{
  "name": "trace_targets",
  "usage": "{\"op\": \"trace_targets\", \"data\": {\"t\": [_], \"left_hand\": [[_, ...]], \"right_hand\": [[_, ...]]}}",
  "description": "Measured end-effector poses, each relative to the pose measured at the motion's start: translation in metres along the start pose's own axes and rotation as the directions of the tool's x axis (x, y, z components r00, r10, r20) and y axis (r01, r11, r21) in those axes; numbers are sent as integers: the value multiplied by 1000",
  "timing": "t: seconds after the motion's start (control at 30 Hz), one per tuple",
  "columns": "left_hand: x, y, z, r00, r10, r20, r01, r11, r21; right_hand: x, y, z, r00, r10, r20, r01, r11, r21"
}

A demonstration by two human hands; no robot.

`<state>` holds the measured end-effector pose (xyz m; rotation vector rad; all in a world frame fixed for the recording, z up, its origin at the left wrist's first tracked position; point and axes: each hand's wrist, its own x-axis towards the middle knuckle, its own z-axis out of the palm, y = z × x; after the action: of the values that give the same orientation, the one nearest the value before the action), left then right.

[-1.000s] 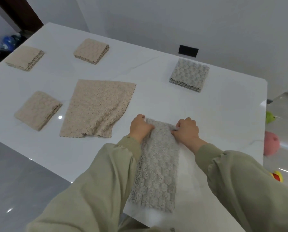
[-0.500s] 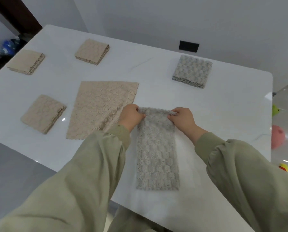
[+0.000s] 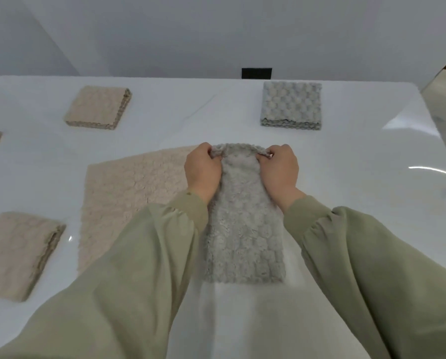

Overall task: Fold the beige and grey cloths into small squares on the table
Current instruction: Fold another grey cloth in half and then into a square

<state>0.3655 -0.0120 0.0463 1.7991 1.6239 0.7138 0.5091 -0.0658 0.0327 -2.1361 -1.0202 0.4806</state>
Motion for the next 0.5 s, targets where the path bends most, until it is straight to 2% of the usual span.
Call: {"op": "trace_targets", "data": {"t": [0.13, 0.23, 0.5], "left_hand": [[-2, -17, 11, 995, 42, -87, -52, 991, -120], [-4, -22, 11, 988, 65, -140, -88, 983, -163], [-19, -33, -9, 968, 131, -212, -182, 953, -244]], "right_hand": [[-1, 13, 19, 983, -133, -127, 128, 991, -50], [-4, 17, 21, 966, -153, -207, 160, 987, 14], [-20, 1, 11, 931, -279, -235, 300, 952, 57]]}}
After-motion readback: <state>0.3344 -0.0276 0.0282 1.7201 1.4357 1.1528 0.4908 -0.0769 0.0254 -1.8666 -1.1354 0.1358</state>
